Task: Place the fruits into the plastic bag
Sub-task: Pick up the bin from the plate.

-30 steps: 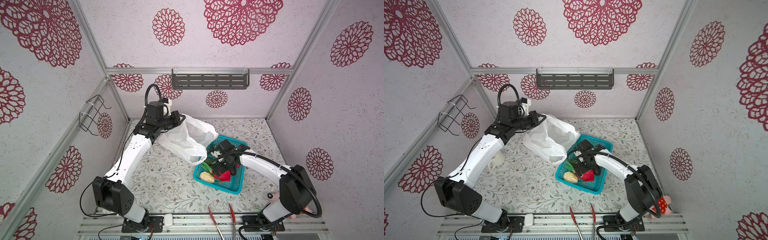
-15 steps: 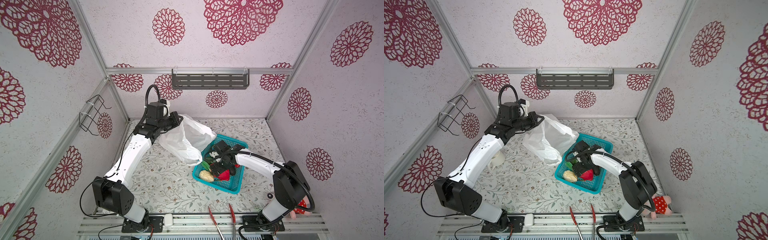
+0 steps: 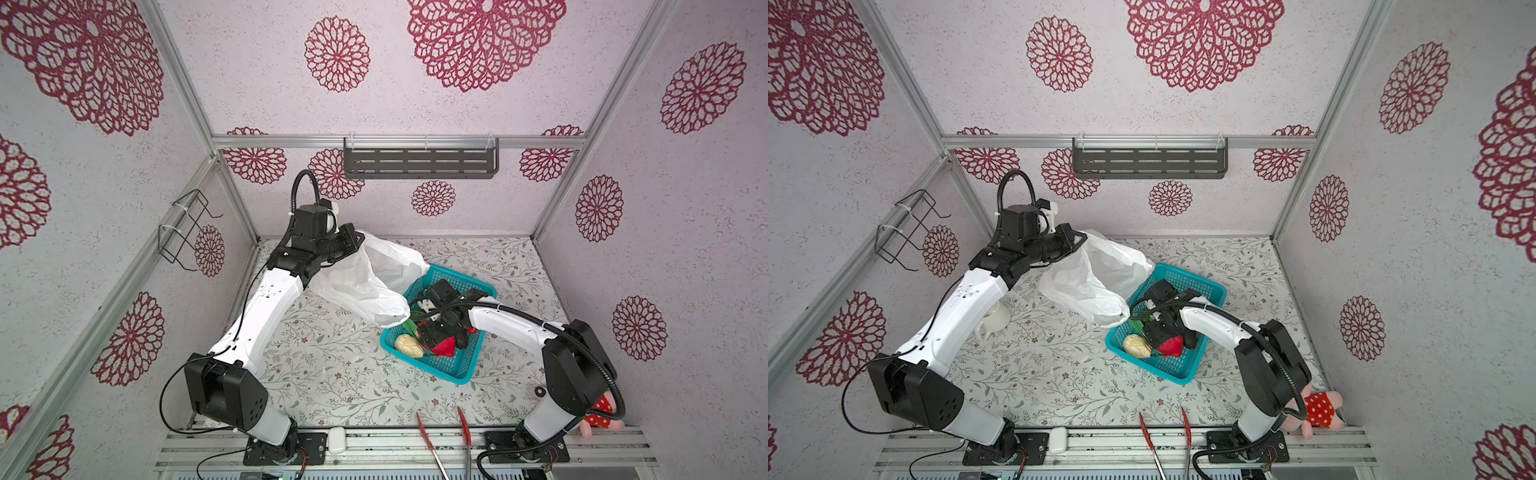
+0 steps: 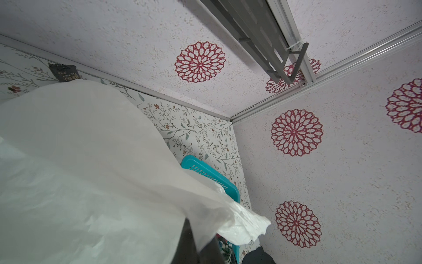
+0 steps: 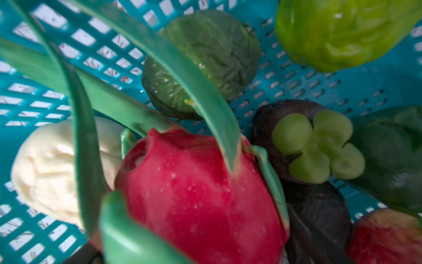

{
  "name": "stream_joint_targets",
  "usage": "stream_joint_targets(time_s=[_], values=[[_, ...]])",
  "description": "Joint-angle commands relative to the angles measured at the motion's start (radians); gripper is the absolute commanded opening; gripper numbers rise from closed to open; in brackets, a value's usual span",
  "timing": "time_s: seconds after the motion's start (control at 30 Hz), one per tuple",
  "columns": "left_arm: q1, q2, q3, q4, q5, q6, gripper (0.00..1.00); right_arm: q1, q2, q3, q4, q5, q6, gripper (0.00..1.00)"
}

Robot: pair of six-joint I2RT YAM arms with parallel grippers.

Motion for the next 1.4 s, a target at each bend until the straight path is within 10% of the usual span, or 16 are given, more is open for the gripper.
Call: stream_joint_targets(time_s=[0.0,0.47,0.77,0.97,1.17,1.37], values=[[-0.005,-0.01,0.037,0.01,-0.012,-0.029,0.0,-0.011,-0.029,-0.022,0.12,-0.081,0.028,0.32],[0.004,0.05,0.09,-0.04,-0.002,-0.146,0.0,-0.181,-0.31,-0.045,0.145,-0.329,0.056,0.16],[0.005,0.053,0.078,-0.008,-0.017,-0.17,0.0,-0.157,-0.233,-0.094,0.214,-0.301,0.103,0.19],[0.004,0.037,0.068,-0.015,-0.03,-0.17,0.0,-0.088,-0.096,-0.073,0.141,-0.205,0.074,0.29],[0.004,0.018,0.049,-0.016,-0.046,-0.158,0.0,-0.067,-0.03,-0.084,0.096,-0.132,0.096,0.77],[0.004,0.021,0.052,-0.016,-0.041,-0.15,0.0,-0.044,0.051,-0.045,0.063,-0.068,0.103,0.89]])
